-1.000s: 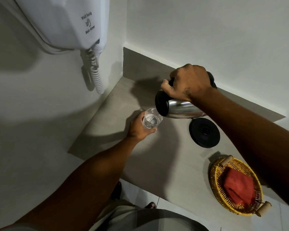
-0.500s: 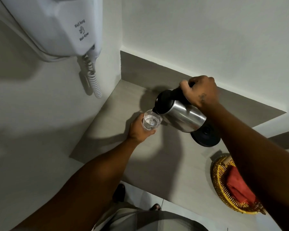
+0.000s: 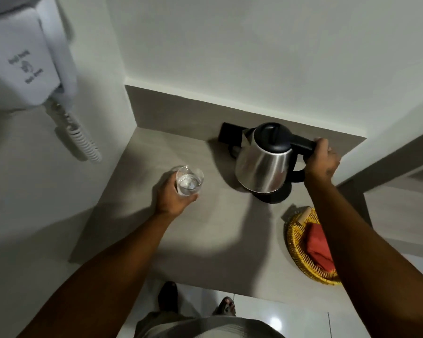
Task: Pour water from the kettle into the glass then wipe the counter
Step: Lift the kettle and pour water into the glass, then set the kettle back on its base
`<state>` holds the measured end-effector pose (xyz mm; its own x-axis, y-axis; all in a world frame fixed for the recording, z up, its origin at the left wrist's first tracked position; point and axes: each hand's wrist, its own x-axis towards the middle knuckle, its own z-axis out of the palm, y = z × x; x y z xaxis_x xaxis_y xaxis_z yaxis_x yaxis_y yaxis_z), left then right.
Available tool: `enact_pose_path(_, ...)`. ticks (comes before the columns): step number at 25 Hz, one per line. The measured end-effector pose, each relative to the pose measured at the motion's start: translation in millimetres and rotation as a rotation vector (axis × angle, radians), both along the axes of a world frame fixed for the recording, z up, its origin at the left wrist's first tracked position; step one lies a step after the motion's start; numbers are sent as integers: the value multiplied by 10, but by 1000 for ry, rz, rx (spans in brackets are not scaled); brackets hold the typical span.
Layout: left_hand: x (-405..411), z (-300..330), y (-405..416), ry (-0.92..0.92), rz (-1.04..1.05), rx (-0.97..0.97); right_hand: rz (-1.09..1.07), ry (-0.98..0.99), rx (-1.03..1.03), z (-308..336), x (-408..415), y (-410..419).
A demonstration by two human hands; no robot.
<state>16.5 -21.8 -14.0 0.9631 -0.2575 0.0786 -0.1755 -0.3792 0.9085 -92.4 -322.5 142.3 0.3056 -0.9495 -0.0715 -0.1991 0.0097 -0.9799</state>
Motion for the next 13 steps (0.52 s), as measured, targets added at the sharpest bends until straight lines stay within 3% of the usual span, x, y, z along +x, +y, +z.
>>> enact_pose_path(5,23,-33,-32,10,-4,41,-157,-48,32,-50,-192,-364)
enact_pose_path(13,45,-119,-36,34,-6,56,-204,-52,161,-318,-247,-605)
